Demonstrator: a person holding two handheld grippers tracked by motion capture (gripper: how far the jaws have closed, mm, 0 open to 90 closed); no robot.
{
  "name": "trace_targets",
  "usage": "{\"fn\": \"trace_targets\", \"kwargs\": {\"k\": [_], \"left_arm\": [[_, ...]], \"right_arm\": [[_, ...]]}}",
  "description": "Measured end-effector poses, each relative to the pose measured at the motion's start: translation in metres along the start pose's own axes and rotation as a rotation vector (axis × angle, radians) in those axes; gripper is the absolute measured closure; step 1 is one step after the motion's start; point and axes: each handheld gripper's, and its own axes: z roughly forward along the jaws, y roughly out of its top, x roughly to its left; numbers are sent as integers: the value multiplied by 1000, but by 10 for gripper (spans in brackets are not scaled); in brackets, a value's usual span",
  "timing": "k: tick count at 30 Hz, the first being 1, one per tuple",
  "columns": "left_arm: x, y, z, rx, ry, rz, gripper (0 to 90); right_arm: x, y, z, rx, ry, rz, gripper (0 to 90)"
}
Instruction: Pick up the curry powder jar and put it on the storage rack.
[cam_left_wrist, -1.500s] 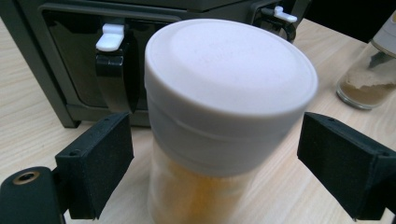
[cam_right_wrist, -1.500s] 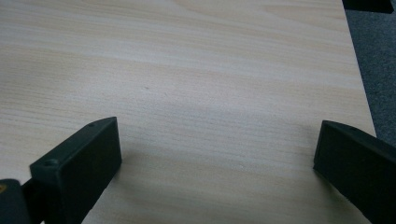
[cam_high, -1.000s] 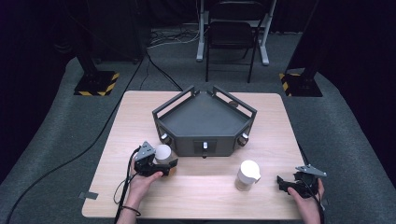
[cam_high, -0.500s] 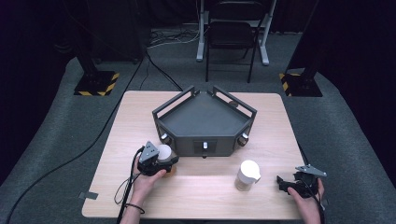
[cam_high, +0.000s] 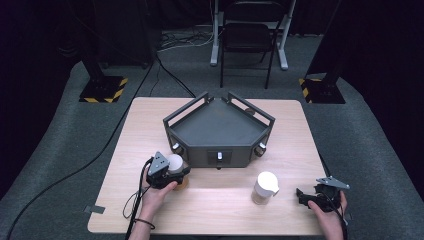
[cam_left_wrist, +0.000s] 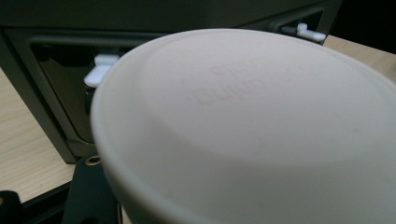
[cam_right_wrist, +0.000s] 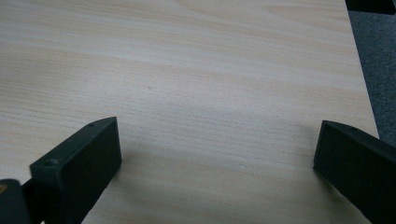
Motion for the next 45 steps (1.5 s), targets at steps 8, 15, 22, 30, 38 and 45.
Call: {"fn": "trace_targets", "kwargs": {"k": [8, 15, 22, 30, 38, 45], "left_arm": [[-1, 21, -14, -20, 15, 8, 365], [0, 40, -22, -32, 16, 0, 366], [1, 61, -28, -46, 28, -2, 367], [0, 102, -26, -43, 37, 53, 367], [2, 125, -18, -68, 19, 52, 367], [1, 143, 2, -72, 41, 44, 368]], "right_arm": [[0, 0, 0, 0, 0, 0, 0], [0, 0, 0, 0, 0, 0, 0], [0, 0, 0, 0, 0, 1, 0], [0, 0, 0, 0, 2, -2, 0], [0, 0, 0, 0, 3, -3, 0], [-1, 0, 0, 0, 4, -4, 0]]}}
